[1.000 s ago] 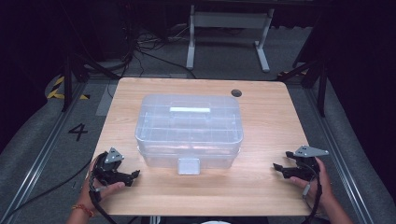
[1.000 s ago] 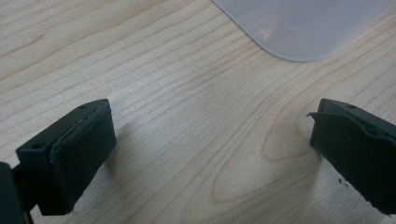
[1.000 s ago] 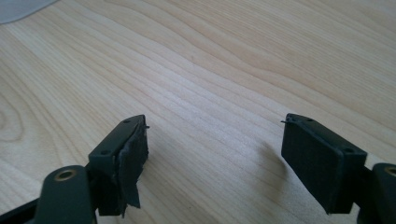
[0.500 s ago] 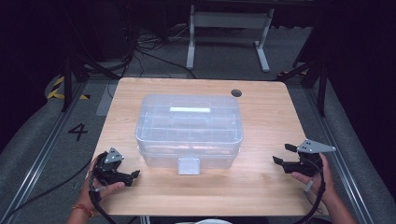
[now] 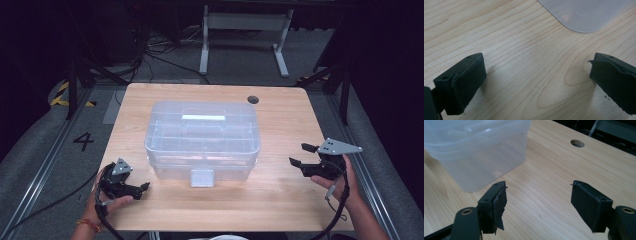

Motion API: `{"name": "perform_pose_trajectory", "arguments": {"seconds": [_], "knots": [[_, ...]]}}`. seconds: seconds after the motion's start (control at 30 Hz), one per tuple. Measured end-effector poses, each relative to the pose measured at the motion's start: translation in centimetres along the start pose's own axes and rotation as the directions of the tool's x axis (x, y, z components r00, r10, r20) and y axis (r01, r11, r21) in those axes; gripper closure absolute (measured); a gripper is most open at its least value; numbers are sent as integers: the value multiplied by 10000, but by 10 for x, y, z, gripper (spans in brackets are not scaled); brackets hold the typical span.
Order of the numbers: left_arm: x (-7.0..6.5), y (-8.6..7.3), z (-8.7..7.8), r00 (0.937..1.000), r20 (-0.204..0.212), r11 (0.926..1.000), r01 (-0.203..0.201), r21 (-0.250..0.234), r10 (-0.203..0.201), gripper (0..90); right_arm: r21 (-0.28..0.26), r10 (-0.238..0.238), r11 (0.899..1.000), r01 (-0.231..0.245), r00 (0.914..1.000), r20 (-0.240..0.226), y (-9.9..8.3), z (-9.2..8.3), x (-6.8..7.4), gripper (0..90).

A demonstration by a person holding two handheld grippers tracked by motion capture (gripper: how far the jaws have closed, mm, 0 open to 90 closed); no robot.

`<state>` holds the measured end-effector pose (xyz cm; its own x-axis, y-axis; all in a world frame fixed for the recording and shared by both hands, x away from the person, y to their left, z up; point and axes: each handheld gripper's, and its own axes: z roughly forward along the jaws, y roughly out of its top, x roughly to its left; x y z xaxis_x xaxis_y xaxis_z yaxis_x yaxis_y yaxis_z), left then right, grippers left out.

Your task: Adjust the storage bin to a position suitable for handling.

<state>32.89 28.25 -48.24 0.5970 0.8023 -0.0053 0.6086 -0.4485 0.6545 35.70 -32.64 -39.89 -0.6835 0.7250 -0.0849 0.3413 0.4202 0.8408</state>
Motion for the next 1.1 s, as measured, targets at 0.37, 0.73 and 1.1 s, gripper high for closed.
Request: {"name": "perform_pose_trajectory", "arguments": {"seconds": [0.37,0.73,1.1], "knots": [[0,0,0,10000,-18,10000,-8,1,8,10,-645,-682,9957,668,9975,-193,45,0,3,311],[0,0,0,10000,23,10000,-5,1,5,10,-986,-1343,9870,1266,9880,-761,76,9,18,351],[0,0,0,10000,7,10000,-12,-11,12,10,-1312,-1594,9809,1439,9803,-1169,100,22,34,351]]}}
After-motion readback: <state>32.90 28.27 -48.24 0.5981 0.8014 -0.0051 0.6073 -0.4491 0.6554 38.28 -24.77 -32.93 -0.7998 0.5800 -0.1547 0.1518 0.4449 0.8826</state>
